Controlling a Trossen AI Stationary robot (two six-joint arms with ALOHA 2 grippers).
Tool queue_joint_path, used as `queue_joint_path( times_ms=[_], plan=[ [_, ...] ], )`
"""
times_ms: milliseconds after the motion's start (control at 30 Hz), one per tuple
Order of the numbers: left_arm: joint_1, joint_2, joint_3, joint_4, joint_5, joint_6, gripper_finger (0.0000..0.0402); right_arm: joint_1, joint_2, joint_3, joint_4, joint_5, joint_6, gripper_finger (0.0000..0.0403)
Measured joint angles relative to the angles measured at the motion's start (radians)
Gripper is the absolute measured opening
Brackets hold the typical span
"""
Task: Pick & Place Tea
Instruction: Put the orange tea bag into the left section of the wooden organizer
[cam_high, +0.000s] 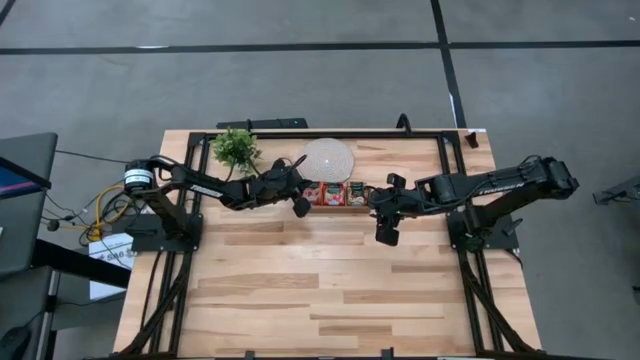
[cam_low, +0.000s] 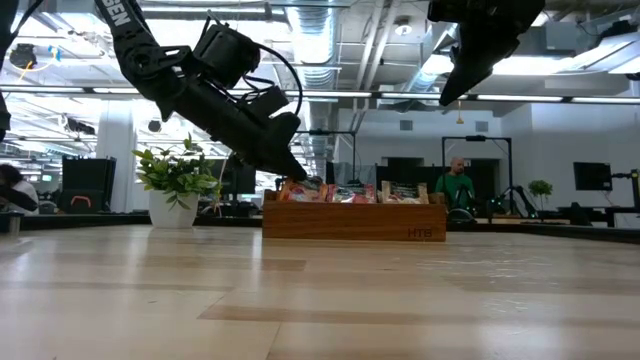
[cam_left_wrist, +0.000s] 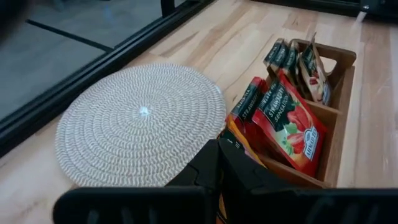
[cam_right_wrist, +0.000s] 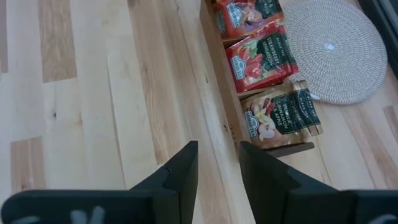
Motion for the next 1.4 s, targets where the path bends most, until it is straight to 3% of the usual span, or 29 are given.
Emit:
queue_joint_path(
  times_ms=[1133,1400],
  plan=[
    [0.0,0.0,0.001,-0.035,0.019,0.015,0.0,0.0,0.0,0.0,0.003,-0.001,-0.002,0.0109],
    [0.0,0.0,0.001,-0.035,0.019,0.015,0.0019,0.0,0.0,0.0,0.003,-0.001,-0.009,0.0109]
  ],
)
